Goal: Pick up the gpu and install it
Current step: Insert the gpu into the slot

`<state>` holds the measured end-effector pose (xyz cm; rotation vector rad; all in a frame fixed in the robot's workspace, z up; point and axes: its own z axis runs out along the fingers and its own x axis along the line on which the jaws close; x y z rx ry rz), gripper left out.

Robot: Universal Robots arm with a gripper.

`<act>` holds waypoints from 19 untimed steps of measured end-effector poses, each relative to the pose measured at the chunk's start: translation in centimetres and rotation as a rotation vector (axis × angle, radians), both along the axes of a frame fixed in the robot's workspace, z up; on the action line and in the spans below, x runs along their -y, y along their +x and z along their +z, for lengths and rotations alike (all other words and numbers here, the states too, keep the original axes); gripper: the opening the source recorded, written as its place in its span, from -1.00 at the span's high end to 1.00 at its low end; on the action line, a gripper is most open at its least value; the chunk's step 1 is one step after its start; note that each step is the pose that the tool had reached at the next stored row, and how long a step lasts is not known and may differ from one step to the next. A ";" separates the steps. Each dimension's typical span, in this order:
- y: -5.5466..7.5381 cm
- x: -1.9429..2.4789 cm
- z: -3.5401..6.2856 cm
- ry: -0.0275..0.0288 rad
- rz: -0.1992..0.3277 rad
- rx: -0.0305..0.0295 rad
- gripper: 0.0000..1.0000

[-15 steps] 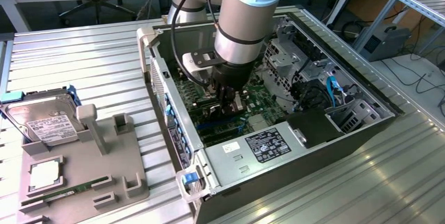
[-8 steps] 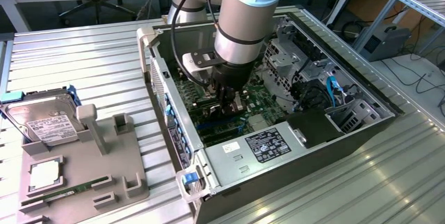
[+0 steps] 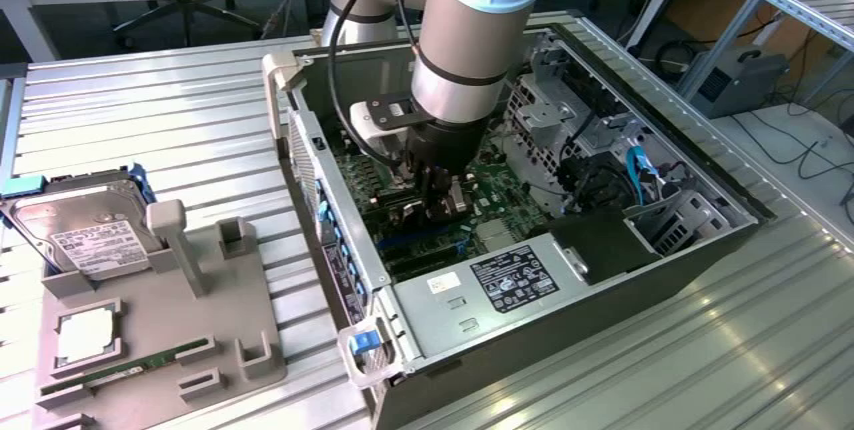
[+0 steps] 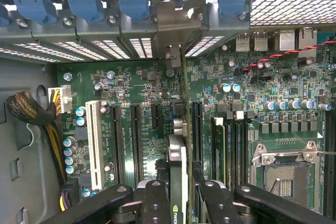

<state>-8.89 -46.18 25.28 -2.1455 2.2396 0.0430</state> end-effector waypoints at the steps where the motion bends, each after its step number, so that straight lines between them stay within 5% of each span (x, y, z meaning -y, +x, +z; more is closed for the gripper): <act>1: 0.0 0.00 0.00 0.0000 0.000 0.0000 0.46; 7: 0.0 0.00 -0.01 0.0002 0.000 0.0001 0.33; 9: 0.0 0.00 0.00 0.0001 0.000 0.0000 -0.05; 19: 0.0 0.00 0.98 -0.0019 0.000 -0.0001 -0.05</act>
